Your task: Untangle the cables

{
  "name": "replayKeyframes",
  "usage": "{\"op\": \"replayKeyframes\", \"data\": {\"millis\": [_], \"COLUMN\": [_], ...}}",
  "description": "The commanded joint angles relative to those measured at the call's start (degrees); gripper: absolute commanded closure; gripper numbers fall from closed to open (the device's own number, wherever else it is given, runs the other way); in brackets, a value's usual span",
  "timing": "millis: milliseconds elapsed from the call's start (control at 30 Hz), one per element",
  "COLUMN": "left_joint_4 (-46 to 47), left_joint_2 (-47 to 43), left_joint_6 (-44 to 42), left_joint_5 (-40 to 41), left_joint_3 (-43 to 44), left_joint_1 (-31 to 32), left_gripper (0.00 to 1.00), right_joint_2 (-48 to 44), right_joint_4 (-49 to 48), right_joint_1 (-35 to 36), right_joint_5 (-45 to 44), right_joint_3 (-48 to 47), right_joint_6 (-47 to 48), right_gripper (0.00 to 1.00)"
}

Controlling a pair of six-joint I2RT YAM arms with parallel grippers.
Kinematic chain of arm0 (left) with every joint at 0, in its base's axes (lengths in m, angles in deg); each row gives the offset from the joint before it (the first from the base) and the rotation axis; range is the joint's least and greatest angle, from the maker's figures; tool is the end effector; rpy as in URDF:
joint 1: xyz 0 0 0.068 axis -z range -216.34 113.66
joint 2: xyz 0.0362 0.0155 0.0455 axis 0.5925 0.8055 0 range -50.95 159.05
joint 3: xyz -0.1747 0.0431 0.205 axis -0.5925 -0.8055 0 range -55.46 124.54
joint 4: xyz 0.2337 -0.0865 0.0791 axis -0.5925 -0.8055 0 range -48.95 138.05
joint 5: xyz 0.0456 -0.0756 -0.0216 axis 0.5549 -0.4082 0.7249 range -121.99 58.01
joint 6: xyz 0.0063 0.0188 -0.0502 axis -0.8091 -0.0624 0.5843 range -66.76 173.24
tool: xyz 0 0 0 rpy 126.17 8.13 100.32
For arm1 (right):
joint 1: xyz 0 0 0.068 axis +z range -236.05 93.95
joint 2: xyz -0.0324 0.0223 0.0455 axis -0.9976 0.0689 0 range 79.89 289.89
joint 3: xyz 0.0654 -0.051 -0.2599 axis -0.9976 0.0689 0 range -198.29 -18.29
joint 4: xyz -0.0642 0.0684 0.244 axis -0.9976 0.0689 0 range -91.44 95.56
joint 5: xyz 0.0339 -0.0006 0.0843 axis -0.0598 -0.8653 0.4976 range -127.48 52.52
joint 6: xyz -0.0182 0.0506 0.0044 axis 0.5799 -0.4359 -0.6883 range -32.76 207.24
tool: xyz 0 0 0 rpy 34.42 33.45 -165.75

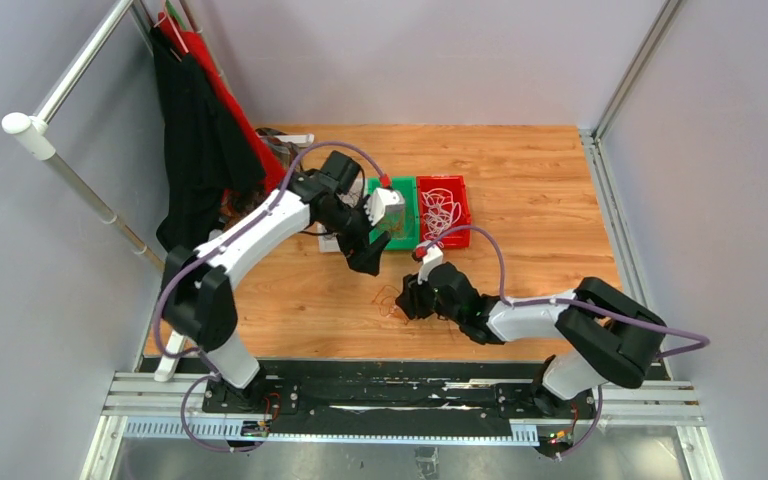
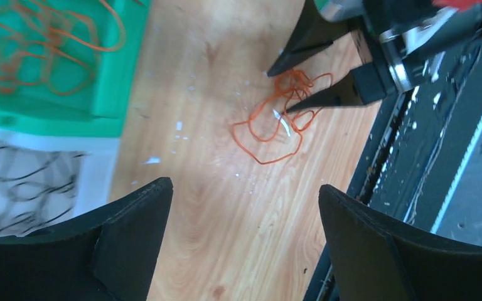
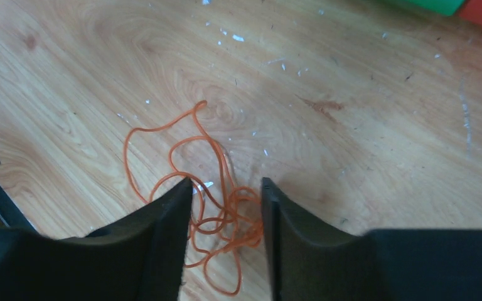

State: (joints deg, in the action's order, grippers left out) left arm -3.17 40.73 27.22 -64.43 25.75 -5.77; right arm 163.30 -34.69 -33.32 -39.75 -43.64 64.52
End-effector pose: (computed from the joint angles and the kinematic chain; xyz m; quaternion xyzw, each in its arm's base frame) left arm 0.2735 -0.1836 0.3002 0.5015 0.7874 -0.2799 0.2238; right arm 0.1645 0.2137 0.1535 -0.2078 0.8164 0.3163 0.4362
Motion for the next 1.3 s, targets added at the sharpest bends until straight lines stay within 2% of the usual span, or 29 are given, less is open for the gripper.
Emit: {"op": "replayKeyframes", "data": {"millis": [0, 100, 233, 433, 567, 633, 700, 900, 967, 1000, 1167, 1200, 1267], "left_joint_4": [1.0, 4.5, 7.7, 8.8, 8.8, 8.7, 7.1, 3.7, 3.1, 2.4, -0.5, -0.5, -0.7], "left_joint_2": [5.6, 8.3, 10.8, 15.1, 14.6, 13.3, 11.9, 8.9, 7.2, 6.4, 1.2, 0.3, -1.0], "left_joint_6": [-4.8, -5.7, -8.2, -11.1, -12.7, -13.7, -15.9, -16.7, -16.3, -16.3, -14.8, -13.8, -11.2], "left_joint_5": [-7.9, -8.1, -7.1, -10.0, -12.5, -13.2, -14.3, -15.1, -14.3, -13.7, -11.0, -10.6, -9.8], "left_joint_3": [-2.7, -3.5, -4.3, -3.5, -4.0, -4.2, -4.4, -4.1, -4.7, -4.9, -4.5, -4.3, -3.2], "left_joint_1": [0.2, 1.5, 4.2, 6.2, 6.2, 6.2, 6.2, 6.2, 6.2, 6.2, 6.1, 6.1, 6.1], "left_gripper": [0.10, 0.09, 0.09, 0.10, 0.14, 0.22, 0.34, 0.84, 0.96, 0.99, 0.99, 0.99, 0.99], "right_joint_2": [2.5, 0.6, -4.5, -9.7, -13.8, -15.5, -16.6, -18.1, -18.5, -18.8, -21.1, -21.4, -22.2], "right_joint_4": [-5.2, -6.5, -5.3, -3.5, -2.2, -0.5, 1.8, 4.9, 6.2, 7.1, 8.9, 9.7, 11.9], "right_joint_1": [0.8, 0.7, 0.8, 0.8, 0.7, 0.7, 0.7, 0.7, 0.7, 0.7, 0.6, 0.6, 0.6], "right_joint_5": [1.7, 2.0, 2.8, 4.9, 6.6, 7.9, 8.5, 7.8, 6.6, 5.7, 3.7, 3.5, 3.4], "right_joint_3": [0.5, 3.2, 5.4, 6.4, 6.0, 5.2, 4.0, 3.1, 3.1, 3.1, 4.3, 4.3, 3.5], "right_joint_6": [0.2, 0.0, 1.1, 3.3, 3.8, 4.4, 4.9, 5.5, 5.5, 5.5, 5.4, 5.5, 5.8], "right_gripper": [0.64, 0.84, 0.98, 0.99, 0.99, 0.99, 0.99, 0.99, 0.99, 0.99, 0.99, 0.97, 0.84]}}
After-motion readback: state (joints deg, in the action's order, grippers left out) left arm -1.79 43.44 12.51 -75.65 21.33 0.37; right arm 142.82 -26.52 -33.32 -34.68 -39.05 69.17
